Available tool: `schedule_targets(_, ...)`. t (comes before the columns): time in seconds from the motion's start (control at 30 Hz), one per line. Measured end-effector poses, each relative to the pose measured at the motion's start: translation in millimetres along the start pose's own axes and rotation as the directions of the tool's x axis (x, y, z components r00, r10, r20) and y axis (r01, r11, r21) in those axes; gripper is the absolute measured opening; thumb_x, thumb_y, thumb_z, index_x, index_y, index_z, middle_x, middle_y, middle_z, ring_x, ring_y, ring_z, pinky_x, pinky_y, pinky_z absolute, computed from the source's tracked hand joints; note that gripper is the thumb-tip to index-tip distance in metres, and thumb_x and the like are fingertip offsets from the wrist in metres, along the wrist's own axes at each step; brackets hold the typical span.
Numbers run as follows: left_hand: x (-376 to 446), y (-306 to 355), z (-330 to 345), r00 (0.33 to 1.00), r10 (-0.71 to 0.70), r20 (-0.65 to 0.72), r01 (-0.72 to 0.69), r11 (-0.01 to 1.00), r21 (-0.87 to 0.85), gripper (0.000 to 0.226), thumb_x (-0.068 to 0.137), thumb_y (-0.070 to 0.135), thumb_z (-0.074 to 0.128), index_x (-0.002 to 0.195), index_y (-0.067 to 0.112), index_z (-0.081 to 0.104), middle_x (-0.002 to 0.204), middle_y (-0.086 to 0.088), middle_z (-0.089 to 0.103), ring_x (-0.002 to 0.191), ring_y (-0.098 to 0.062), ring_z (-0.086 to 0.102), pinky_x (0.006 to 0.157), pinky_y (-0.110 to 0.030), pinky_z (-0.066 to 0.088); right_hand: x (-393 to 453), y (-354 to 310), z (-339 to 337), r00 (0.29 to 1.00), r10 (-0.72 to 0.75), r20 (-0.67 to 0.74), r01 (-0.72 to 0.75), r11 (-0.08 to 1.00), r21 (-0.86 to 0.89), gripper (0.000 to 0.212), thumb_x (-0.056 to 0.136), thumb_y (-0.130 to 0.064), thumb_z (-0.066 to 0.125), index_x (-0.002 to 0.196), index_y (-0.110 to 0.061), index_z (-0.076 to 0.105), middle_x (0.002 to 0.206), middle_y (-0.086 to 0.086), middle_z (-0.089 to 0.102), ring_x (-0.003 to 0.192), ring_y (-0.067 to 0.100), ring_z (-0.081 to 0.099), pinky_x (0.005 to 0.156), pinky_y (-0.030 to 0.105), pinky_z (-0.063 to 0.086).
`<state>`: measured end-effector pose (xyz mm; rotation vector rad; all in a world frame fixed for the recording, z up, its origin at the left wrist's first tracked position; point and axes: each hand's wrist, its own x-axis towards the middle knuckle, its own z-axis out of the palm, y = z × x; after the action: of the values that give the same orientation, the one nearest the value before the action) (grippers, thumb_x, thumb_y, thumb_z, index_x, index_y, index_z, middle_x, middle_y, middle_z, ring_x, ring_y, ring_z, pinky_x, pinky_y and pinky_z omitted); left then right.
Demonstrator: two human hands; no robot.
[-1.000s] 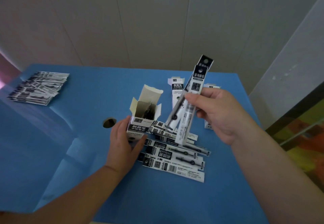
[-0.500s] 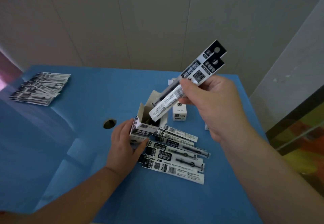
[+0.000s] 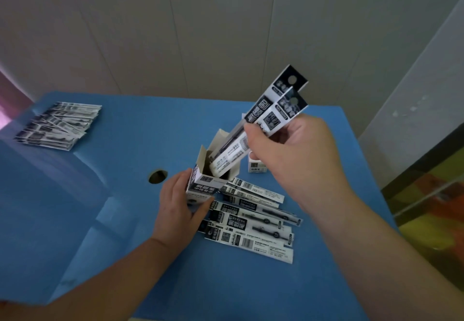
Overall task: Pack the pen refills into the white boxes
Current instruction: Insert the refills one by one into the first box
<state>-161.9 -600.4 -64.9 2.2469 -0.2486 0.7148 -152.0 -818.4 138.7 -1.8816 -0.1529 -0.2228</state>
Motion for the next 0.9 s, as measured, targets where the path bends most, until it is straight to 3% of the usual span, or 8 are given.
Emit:
schedule_targets(0.1,0,0,0,1.0,-0.006,-0.005,0.006,1.0,-0.001,0.072,0.096,0.063,0.059,0.145,0.014,0.039,0.141,-0.003,0.042,0.131,-0.032,0.048,0.104,-0.065,0.051,4,2,4,0.993,0.08,0.087,-0.073,0.994,-0.08,0.021,0.087,-0.037,0.074,0.08,-0.017,0.073,0.07,-0.002,0.074,0.055,0.013,0.069,0.053,0.034,0.059)
schedule_targets(0.17,-1,0,1,1.0,-0.005,-0.011,0.005,1.0,0.01,0.069,0.091,0.05,0.065,0.145,0.014,0.04,0.141,-0.003,0.043,0.132,-0.03,0.047,0.106,-0.064,0.05,5,6,9,0.975,0.123,0.185,-0.095,0.984,-0.154,0.017,0.086,-0.039,0.076,0.082,-0.022,0.075,0.069,-0.01,0.073,0.047,-0.001,0.058,0.044,0.017,0.045)
schedule_targets(0.33,1,3,1,0.999,0.003,-0.035,-0.003,1.0,0.007,0.067,0.088,0.043,0.066,0.142,0.011,0.041,0.138,-0.005,0.046,0.13,-0.029,0.047,0.107,-0.057,0.047,6,14,14,0.977,0.068,0.203,-0.044,0.992,-0.121,0.019,0.085,-0.041,0.078,0.101,-0.031,0.076,0.077,-0.017,0.071,0.059,-0.005,0.058,0.055,0.01,0.041)
schedule_targets(0.43,1,4,1,1.0,-0.005,-0.031,0.005,1.0,0.007,0.067,0.089,0.043,0.066,0.143,0.012,0.041,0.138,-0.009,0.049,0.13,-0.029,0.047,0.107,-0.055,0.046,7,16,17,0.97,0.038,0.241,-0.005,0.991,-0.136,0.024,0.085,-0.041,0.078,0.108,-0.035,0.074,0.088,-0.027,0.07,0.07,-0.005,0.061,0.065,0.013,0.045)
schedule_targets(0.6,2,4,0,0.999,-0.027,-0.025,0.027,1.0,0.01,0.067,0.089,0.043,0.066,0.143,0.012,0.042,0.138,-0.012,0.051,0.131,-0.028,0.046,0.109,-0.051,0.044,4,21,22,0.956,-0.036,0.291,0.104,0.969,-0.223,0.012,0.085,-0.043,0.076,0.095,-0.039,0.072,0.093,-0.033,0.065,0.069,-0.006,0.06,0.06,0.012,0.041)
schedule_targets(0.77,1,3,0,0.991,-0.136,0.013,0.136,0.991,0.02,0.069,0.09,0.029,0.081,0.143,-0.002,0.049,0.137,-0.022,0.055,0.132,-0.036,0.049,0.111,-0.061,0.046,10,46,13,0.992,-0.053,0.11,0.076,0.975,-0.209,0.008,0.092,-0.042,0.067,0.094,-0.035,0.072,0.084,-0.021,0.069,0.065,0.003,0.06,0.06,0.02,0.046)
schedule_targets(0.83,1,3,-1,0.979,-0.2,0.044,0.2,0.98,0.021,0.07,0.087,0.017,0.085,0.144,-0.004,0.051,0.139,-0.02,0.055,0.133,-0.037,0.049,0.111,-0.063,0.045,14,67,8,0.992,0.019,0.127,0.03,0.928,-0.371,0.013,0.094,-0.04,0.066,0.103,-0.034,0.071,0.088,-0.02,0.067,0.073,-0.001,0.061,0.064,0.019,0.043)
schedule_targets(0.9,2,5,-2,0.969,-0.242,0.06,0.241,0.97,0.014,0.073,0.085,0.015,0.085,0.147,-0.001,0.049,0.141,-0.018,0.053,0.137,-0.032,0.046,0.115,-0.06,0.044,14,88,6,0.957,0.14,0.256,0.043,0.799,-0.6,0.03,0.093,-0.044,0.066,0.119,-0.03,0.069,0.107,-0.017,0.065,0.094,0.004,0.064,0.074,0.025,0.047)
